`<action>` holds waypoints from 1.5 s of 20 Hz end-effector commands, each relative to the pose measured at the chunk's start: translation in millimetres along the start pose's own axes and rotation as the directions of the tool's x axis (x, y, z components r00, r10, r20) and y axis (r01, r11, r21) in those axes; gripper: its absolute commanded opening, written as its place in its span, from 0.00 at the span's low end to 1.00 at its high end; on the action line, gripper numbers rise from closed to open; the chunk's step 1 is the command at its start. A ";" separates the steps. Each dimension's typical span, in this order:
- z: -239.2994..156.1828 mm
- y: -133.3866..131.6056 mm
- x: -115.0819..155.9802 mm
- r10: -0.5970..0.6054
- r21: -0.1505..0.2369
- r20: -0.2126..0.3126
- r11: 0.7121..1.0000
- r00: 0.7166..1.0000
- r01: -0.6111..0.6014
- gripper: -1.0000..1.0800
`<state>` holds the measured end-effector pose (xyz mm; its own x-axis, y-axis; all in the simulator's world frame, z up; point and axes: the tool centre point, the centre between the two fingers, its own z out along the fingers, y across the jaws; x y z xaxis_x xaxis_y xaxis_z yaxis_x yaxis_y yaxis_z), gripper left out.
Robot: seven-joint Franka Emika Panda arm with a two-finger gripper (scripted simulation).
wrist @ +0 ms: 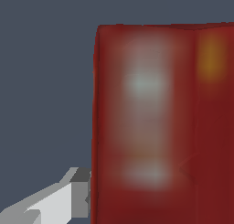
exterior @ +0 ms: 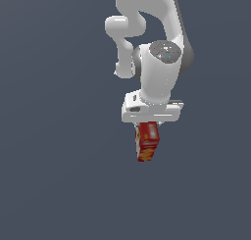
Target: Pick up the object and move it to a goal position.
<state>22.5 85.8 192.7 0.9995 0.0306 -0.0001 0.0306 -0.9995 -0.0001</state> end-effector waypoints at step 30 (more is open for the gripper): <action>-201.3 -45.4 -61.4 -0.001 -0.001 0.000 1.000 1.000 0.001 0.00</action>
<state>-34.4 125.6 375.9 0.9995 0.0314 -0.0005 0.0314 -0.9995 0.0010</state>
